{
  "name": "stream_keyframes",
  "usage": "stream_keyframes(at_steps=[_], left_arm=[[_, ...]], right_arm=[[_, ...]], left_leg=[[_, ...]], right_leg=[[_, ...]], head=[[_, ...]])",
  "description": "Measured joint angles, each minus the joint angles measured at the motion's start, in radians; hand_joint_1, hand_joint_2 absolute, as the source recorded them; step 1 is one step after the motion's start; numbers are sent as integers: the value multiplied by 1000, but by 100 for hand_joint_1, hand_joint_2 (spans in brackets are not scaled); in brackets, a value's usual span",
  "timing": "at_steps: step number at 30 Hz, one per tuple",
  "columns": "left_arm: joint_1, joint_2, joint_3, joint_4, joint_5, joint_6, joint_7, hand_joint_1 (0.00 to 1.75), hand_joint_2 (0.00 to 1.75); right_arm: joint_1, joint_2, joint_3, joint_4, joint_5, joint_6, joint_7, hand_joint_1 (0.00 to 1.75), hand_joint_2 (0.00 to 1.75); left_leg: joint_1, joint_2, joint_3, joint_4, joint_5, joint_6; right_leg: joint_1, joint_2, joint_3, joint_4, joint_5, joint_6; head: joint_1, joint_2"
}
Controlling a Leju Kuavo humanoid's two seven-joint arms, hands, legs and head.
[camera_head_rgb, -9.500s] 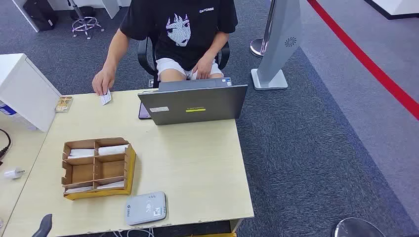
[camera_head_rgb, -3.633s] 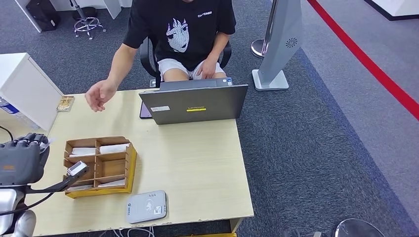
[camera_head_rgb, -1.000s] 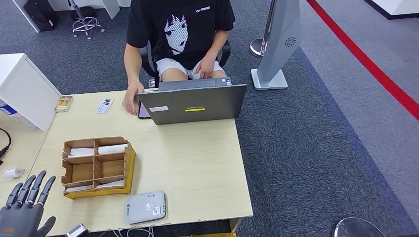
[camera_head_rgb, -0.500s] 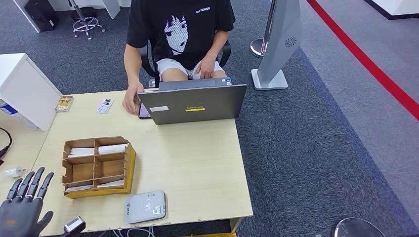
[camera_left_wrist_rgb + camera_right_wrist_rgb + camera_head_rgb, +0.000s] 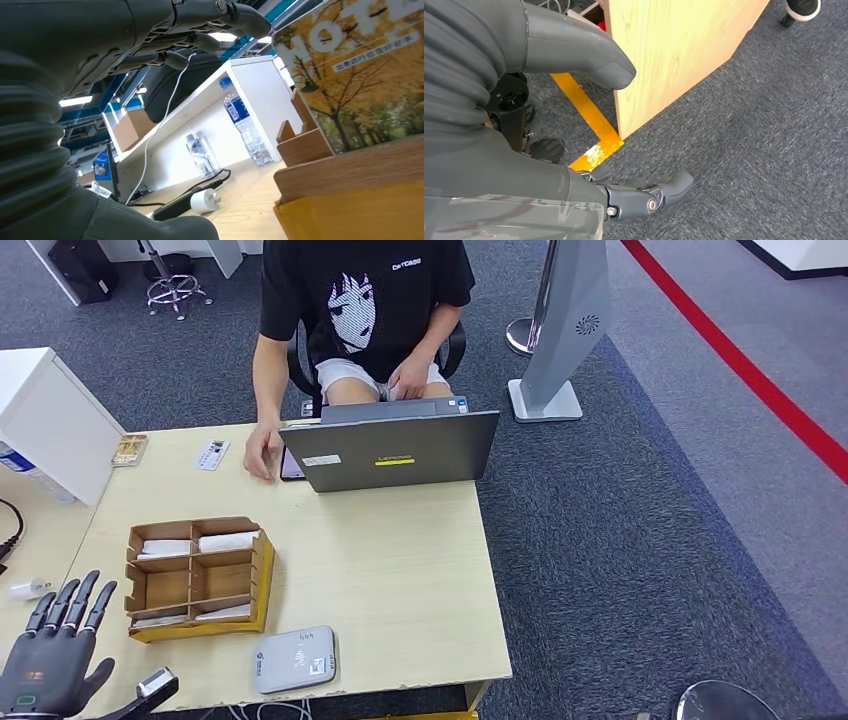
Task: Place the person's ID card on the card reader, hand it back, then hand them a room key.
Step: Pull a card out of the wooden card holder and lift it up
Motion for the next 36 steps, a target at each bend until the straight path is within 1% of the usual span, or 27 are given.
stream_keyframes(at_steps=[13,22,36], left_arm=[[-11,0,-56,1,-3,-7,0,0,175],[-11,2,-64,1,-3,-7,7,0,175],[-11,19,-90,1,12,13,13,0,175]], right_arm=[[-3,-1,6,8,16,-4,4,0,175],[-4,-1,10,12,17,-10,7,0,175],[-5,-1,18,16,26,-12,10,0,175]], left_leg=[[0,0,0,0,0,0],[0,0,0,0,0,0],[0,0,0,0,0,0]], right_leg=[[0,0,0,0,0,0],[0,0,0,0,0,0],[0,0,0,0,0,0]], head=[[0,0],[0,0],[0,0]])
